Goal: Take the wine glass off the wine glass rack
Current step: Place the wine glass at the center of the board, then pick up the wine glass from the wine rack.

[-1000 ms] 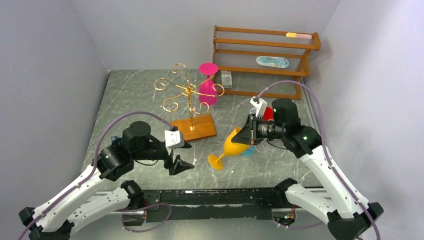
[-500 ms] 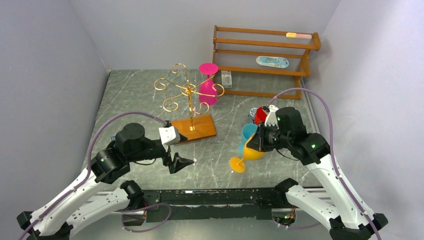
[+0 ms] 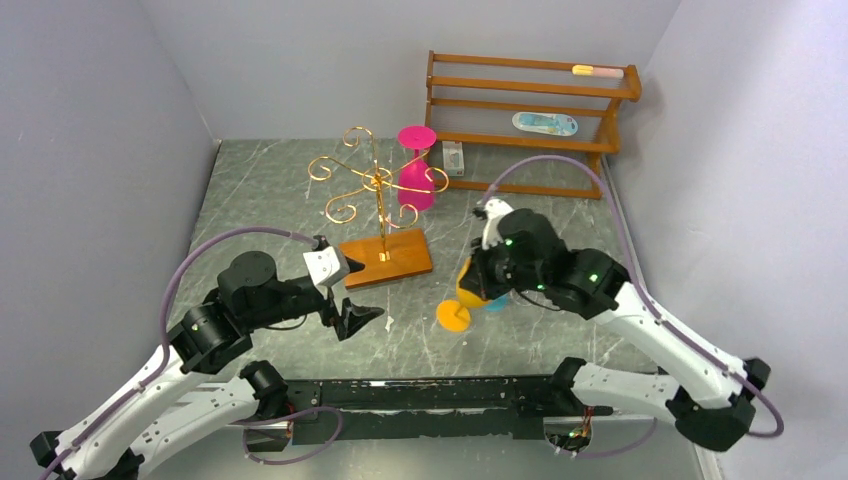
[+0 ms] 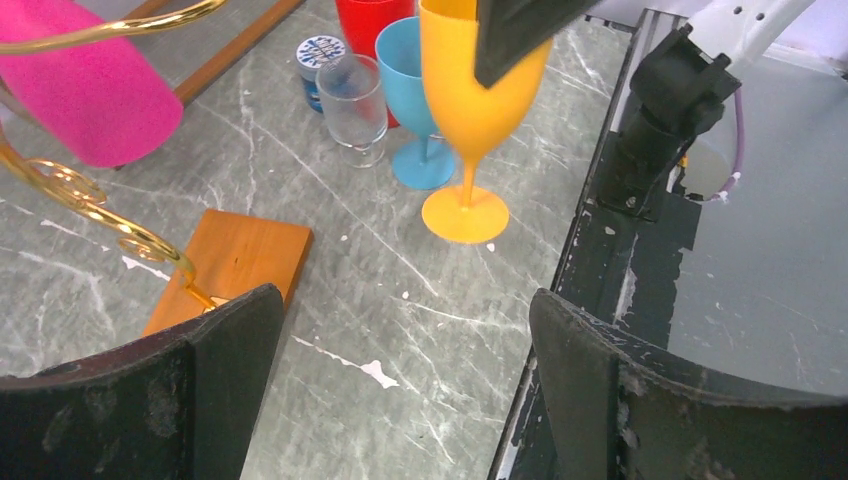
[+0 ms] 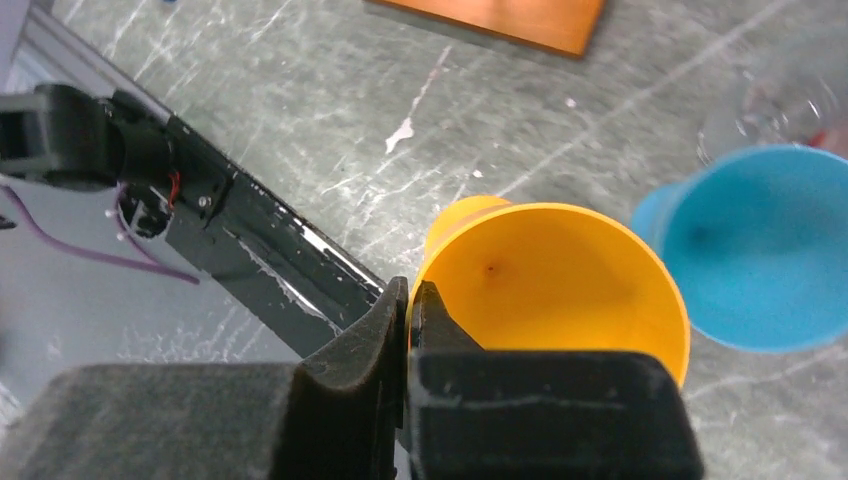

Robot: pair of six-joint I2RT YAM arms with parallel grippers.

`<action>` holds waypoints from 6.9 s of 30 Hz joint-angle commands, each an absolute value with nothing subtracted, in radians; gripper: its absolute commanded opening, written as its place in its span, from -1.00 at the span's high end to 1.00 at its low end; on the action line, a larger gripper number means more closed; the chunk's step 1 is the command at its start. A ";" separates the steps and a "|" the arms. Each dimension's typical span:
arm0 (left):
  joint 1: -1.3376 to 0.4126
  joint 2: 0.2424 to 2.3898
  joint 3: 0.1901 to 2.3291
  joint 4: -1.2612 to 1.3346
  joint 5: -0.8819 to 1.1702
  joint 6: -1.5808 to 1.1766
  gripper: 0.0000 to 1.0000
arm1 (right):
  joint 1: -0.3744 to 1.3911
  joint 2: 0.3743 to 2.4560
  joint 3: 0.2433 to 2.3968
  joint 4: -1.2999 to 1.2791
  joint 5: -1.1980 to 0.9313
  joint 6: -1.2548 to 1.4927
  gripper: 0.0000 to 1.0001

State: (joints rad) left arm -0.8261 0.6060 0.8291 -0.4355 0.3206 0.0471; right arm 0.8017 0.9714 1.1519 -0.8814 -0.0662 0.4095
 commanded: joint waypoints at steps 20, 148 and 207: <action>-0.822 0.564 0.868 -0.477 0.195 0.040 -0.94 | 1.054 1.283 1.209 -0.620 0.493 0.360 1.00; -0.821 0.606 0.864 -0.526 0.077 -0.125 -0.94 | 0.386 1.703 1.685 -0.227 -0.456 0.876 0.43; -0.821 0.606 0.890 -0.515 0.051 -0.198 -0.94 | 0.357 1.607 1.529 -0.072 -0.686 1.142 1.00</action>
State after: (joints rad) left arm -0.8261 0.6220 0.8688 -0.5220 0.0834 -0.1829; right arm 0.3431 1.5784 1.4883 -0.0593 -0.6411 1.1679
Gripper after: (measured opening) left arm 0.970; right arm 0.019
